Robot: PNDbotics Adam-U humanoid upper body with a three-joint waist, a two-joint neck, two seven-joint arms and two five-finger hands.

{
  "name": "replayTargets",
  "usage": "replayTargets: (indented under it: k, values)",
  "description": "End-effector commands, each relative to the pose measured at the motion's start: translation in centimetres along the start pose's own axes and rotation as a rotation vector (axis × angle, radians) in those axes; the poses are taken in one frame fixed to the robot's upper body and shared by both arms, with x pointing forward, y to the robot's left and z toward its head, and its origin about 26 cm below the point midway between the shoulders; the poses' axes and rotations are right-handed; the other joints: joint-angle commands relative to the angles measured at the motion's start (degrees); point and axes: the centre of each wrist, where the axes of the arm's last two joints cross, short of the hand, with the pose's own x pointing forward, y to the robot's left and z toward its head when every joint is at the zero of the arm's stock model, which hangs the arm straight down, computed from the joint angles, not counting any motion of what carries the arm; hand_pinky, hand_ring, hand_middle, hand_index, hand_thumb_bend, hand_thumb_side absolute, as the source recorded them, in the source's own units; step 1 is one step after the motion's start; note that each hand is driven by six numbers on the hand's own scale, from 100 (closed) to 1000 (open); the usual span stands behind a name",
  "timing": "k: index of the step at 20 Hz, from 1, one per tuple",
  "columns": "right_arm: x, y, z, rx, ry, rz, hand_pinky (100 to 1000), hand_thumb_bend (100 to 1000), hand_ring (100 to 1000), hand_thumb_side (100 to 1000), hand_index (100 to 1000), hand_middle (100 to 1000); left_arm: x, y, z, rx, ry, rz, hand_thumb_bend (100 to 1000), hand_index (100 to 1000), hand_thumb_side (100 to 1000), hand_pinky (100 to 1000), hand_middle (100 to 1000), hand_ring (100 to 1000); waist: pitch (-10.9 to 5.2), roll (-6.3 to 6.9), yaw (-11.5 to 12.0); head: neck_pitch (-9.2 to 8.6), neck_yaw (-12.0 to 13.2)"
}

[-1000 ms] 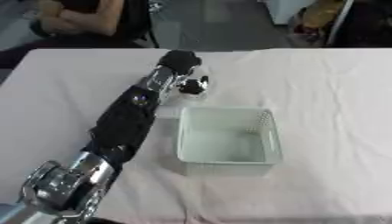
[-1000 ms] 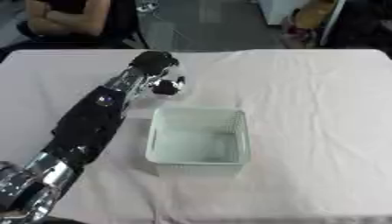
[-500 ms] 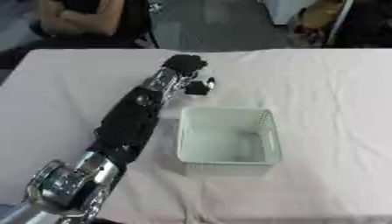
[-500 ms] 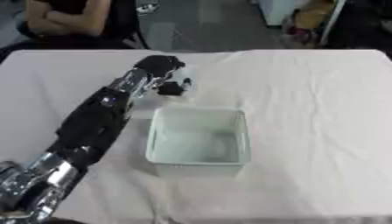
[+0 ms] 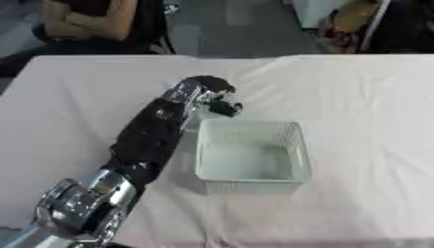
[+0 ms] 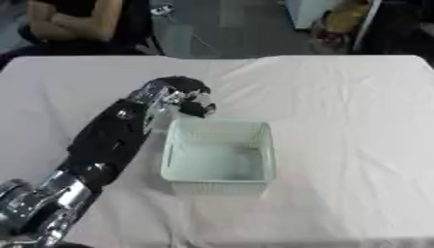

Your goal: Pick up objects on the table and place them in the box.

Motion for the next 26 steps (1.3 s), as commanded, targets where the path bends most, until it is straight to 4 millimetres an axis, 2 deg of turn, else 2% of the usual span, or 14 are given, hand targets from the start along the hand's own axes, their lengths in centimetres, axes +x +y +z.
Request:
replayTargets:
  k: [1,10,13,14,15,16,17,18,19,20,21,22,23,26]
  values:
    - [0.3,-0.4,-0.8,-0.005,-0.032,0.007,840,100,968,667,964,970,0.2,-1.3,-0.3,-0.047,-0.001,-0.020,825,1000,1000,943,983,969,-0.08,-0.20,0.0,-0.27,0.4]
    - [0.3,-0.5,-0.8,-0.005,-0.033,0.009,840,100,968,667,964,970,0.4,-0.9,-0.1,0.034,0.014,-0.075,772,986,937,916,938,933,-0.05,-0.24,0.0,-0.36,0.3]
    - [0.3,-0.5,-0.8,-0.005,-0.033,0.010,840,100,968,667,964,970,0.3,-1.3,-0.2,0.041,0.030,-0.086,679,917,739,853,840,851,-0.03,-0.26,0.1,-0.33,0.3]
    - [0.3,-0.5,-0.8,-0.005,-0.033,0.010,840,100,968,667,964,970,0.2,-1.5,-0.2,0.037,0.038,-0.089,685,923,758,858,850,859,-0.02,-0.26,0.1,-0.32,0.3]
    - [0.3,-0.5,-0.8,-0.005,-0.033,0.010,840,100,968,667,964,970,0.1,-1.6,-0.2,0.027,0.049,-0.090,578,855,467,766,751,742,-0.01,-0.27,0.1,-0.31,0.2]
    - [0.3,-0.5,-0.8,-0.005,-0.033,0.011,840,100,968,667,964,970,0.0,-1.8,-0.2,0.013,0.062,-0.093,578,855,467,766,751,742,-0.01,-0.27,0.1,-0.28,0.2]
    - [0.3,-0.5,-0.8,-0.005,-0.032,0.012,840,100,968,667,964,970,-0.2,-1.9,-0.2,-0.003,0.078,-0.095,468,782,221,689,665,628,-0.02,-0.27,0.2,-0.23,0.2]
    - [0.3,-0.5,-0.8,-0.005,-0.032,0.012,840,100,968,667,964,970,-0.3,-1.9,-0.2,-0.015,0.094,-0.097,500,809,264,711,694,664,-0.03,-0.28,0.2,-0.19,0.2]
    - [0.3,-0.5,-0.8,-0.005,-0.032,0.013,840,100,968,668,964,970,-0.5,-1.9,-0.1,-0.023,0.109,-0.097,347,688,168,614,590,533,-0.04,-0.28,0.2,-0.14,0.2]
    - [0.3,-0.6,-0.8,-0.004,-0.031,0.014,840,100,968,667,964,970,-0.7,-1.8,-0.1,-0.027,0.127,-0.095,320,657,155,614,567,533,-0.05,-0.28,0.2,-0.10,0.2]
    - [0.3,-0.6,-0.8,-0.004,-0.031,0.014,840,100,968,668,964,970,-0.8,-1.8,0.0,-0.026,0.141,-0.093,244,601,137,514,527,447,-0.07,-0.29,0.3,-0.07,0.2]
    - [0.3,-0.6,-0.8,-0.004,-0.030,0.015,840,100,968,668,964,970,-1.0,-1.7,0.0,-0.021,0.152,-0.089,269,619,141,543,539,466,-0.08,-0.29,0.3,-0.04,0.2]
    - [0.3,-0.6,-0.8,-0.004,-0.030,0.016,840,100,968,668,964,970,-1.1,-1.5,0.1,-0.010,0.160,-0.086,158,508,118,388,464,354,-0.09,-0.29,0.3,-0.03,0.1]
    - [0.3,-0.6,-0.7,-0.002,-0.028,0.018,840,100,968,668,964,970,-1.5,-1.2,0.4,0.051,0.165,-0.081,100,443,106,321,416,288,-0.13,-0.30,0.4,-0.02,0.0]
